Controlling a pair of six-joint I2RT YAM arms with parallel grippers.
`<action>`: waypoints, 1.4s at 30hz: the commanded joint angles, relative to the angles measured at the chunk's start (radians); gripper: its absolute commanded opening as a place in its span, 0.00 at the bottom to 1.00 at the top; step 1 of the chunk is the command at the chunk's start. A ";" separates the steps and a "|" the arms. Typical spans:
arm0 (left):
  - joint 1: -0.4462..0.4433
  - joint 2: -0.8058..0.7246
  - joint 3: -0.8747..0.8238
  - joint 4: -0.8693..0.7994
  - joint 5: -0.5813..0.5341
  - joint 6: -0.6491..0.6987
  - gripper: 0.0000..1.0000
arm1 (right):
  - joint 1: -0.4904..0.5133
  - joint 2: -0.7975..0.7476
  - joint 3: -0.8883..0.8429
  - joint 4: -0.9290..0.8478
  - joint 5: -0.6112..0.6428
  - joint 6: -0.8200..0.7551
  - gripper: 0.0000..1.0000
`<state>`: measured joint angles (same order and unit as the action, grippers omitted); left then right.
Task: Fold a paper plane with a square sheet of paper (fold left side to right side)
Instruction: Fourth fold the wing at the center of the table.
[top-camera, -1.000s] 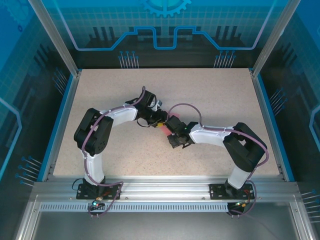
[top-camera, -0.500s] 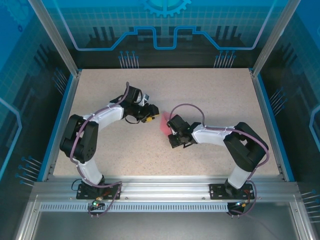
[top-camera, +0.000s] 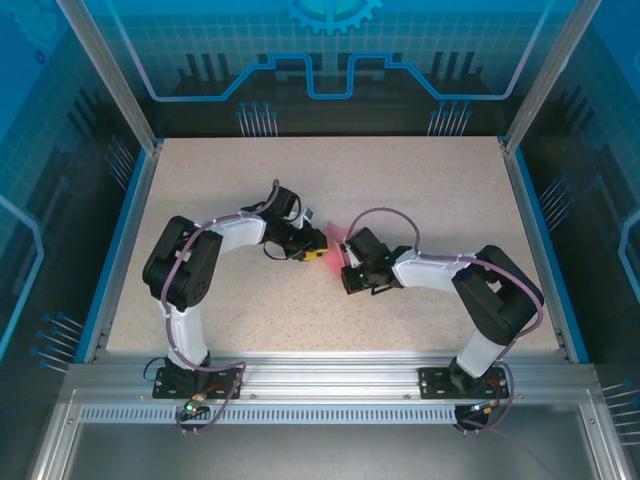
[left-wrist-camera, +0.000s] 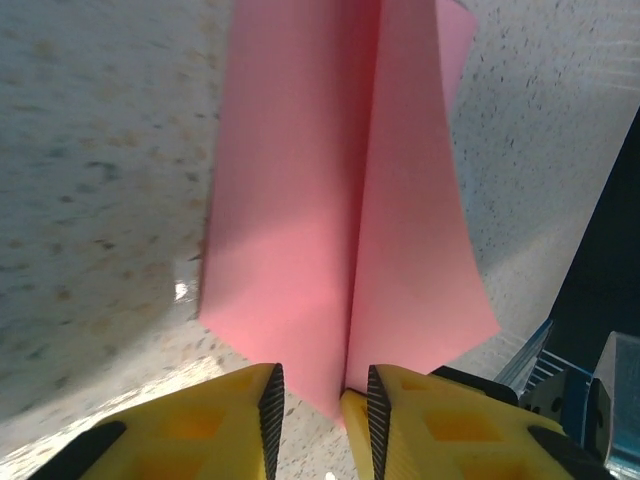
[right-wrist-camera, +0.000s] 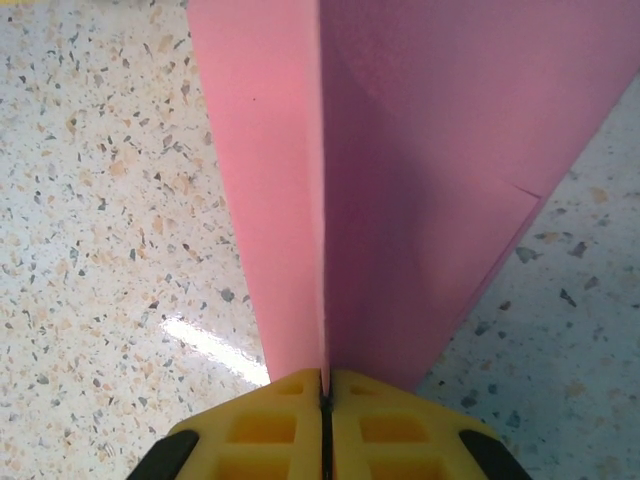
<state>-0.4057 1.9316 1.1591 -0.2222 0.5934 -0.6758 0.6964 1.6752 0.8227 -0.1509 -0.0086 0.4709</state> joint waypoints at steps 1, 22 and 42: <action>-0.019 0.033 0.064 -0.001 0.036 -0.002 0.32 | -0.019 0.003 -0.034 0.001 -0.044 0.014 0.08; -0.034 0.194 0.188 -0.044 -0.003 -0.012 0.36 | -0.034 0.024 -0.041 0.001 -0.061 0.011 0.11; -0.034 0.222 0.169 -0.071 -0.032 -0.007 0.37 | -0.086 -0.072 -0.017 -0.007 -0.169 0.006 0.27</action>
<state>-0.4351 2.1117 1.3338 -0.2352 0.5995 -0.6819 0.6323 1.6501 0.8059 -0.1310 -0.1368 0.4782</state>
